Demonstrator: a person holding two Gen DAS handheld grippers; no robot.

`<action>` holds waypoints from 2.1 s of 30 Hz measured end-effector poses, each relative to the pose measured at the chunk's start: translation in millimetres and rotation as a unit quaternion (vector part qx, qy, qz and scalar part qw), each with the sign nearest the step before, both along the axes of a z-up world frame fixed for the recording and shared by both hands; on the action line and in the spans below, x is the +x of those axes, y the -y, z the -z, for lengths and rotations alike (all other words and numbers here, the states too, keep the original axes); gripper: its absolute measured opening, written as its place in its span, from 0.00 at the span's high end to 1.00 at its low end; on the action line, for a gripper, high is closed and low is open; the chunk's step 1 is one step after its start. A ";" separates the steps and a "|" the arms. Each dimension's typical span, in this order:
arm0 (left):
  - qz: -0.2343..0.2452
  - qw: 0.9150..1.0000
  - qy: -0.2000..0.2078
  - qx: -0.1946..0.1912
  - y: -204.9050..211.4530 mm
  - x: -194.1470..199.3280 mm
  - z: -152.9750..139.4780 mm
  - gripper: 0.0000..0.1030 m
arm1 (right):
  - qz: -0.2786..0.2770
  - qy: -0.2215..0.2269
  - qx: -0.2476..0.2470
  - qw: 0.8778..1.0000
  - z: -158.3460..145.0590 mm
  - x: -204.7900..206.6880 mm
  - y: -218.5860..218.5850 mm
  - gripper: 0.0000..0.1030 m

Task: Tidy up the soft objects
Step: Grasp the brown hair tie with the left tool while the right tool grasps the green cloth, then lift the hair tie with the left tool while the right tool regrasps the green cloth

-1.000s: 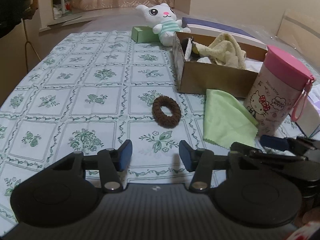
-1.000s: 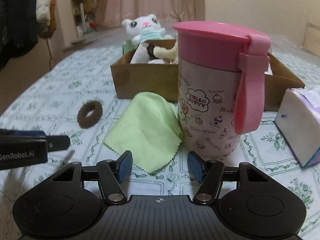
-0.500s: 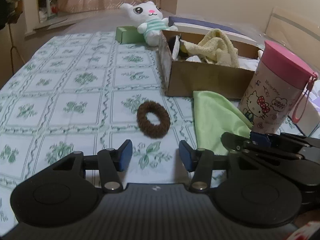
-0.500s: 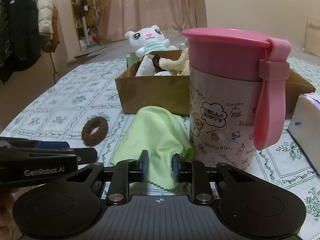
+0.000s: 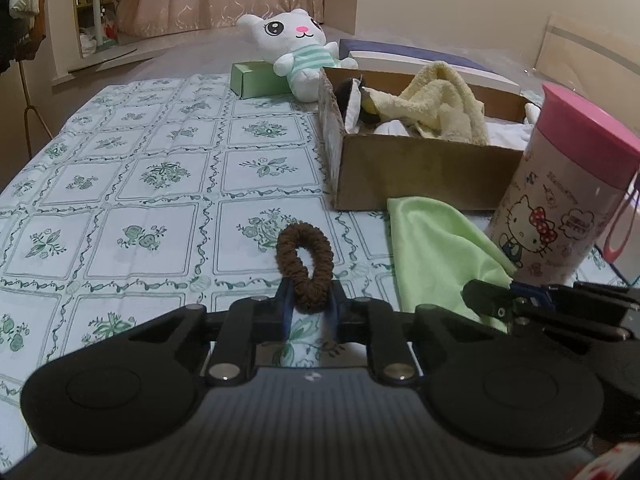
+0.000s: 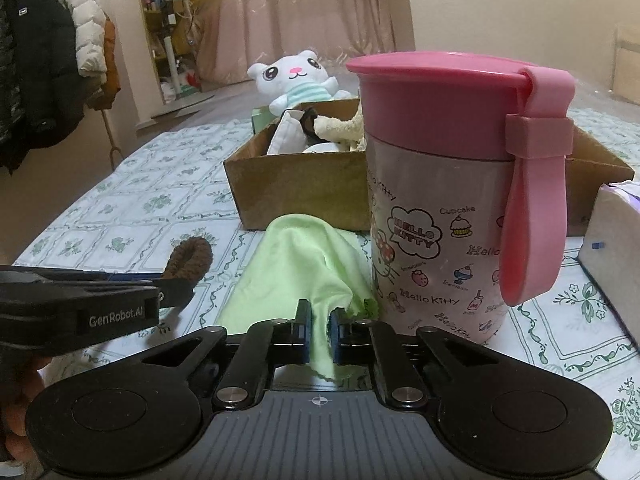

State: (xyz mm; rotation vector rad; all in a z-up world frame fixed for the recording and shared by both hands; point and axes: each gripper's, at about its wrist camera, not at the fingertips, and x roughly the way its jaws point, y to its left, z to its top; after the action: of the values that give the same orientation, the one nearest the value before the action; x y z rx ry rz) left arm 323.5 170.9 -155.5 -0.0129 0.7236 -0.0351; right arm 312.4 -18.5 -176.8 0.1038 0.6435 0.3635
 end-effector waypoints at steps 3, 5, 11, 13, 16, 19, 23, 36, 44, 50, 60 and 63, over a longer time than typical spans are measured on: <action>-0.006 1.000 -0.004 -0.004 2.6 -9.8 -0.7 0.85 | -0.012 -0.007 0.002 1.000 -1.4 -1.8 4.5 0.97; -0.011 1.000 -0.007 -0.011 4.8 -19.8 -1.5 0.85 | -0.024 -0.010 0.003 1.000 -2.4 -5.5 9.4 0.98; -0.025 0.999 -0.020 -0.024 16.7 -58.8 -6.4 0.85 | -0.074 -0.018 0.016 0.997 -10.5 -29.2 33.8 0.99; -0.029 0.999 -0.026 -0.038 20.5 -71.9 -9.0 0.85 | -0.095 -0.013 0.019 0.995 -17.8 -41.6 45.5 0.99; -0.028 0.998 -0.038 -0.048 31.8 -91.5 -14.4 0.85 | -0.108 -0.011 0.014 0.994 -29.7 -60.5 69.1 0.99; -0.020 0.997 -0.041 -0.056 45.6 -108.4 -20.9 0.85 | -0.103 -0.031 0.021 0.994 -41.9 -72.5 100.8 0.99; -0.008 0.996 -0.051 -0.068 68.6 -123.2 -28.0 0.85 | -0.083 -0.051 0.006 0.995 -57.8 -86.5 142.6 0.99; 0.012 0.993 -0.092 -0.073 127.6 -132.7 -17.6 0.84 | -0.066 -0.086 0.011 0.994 -42.1 -103.2 186.7 0.98; 0.011 0.993 -0.102 -0.055 134.6 -132.3 -13.8 0.81 | -0.113 -0.082 -0.015 0.990 -33.9 -112.8 197.2 0.45; 0.012 0.993 -0.104 -0.050 135.8 -131.3 -12.6 0.81 | -0.180 -0.017 -0.060 0.982 -40.8 -111.9 206.6 0.22; 0.011 0.994 -0.100 -0.044 137.5 -128.6 -10.3 0.79 | -0.229 -0.032 -0.054 0.971 -10.8 -71.8 193.6 0.18; 0.014 0.994 -0.098 -0.044 138.2 -127.6 -10.1 0.73 | -0.242 -0.018 -0.053 0.969 -4.8 -70.6 182.3 0.18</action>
State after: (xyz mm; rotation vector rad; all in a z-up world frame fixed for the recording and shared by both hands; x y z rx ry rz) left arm 195.9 32.6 -145.4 -0.0927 0.9179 -0.0929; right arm 241.8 -200.7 -172.0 -0.1541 0.7204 0.7976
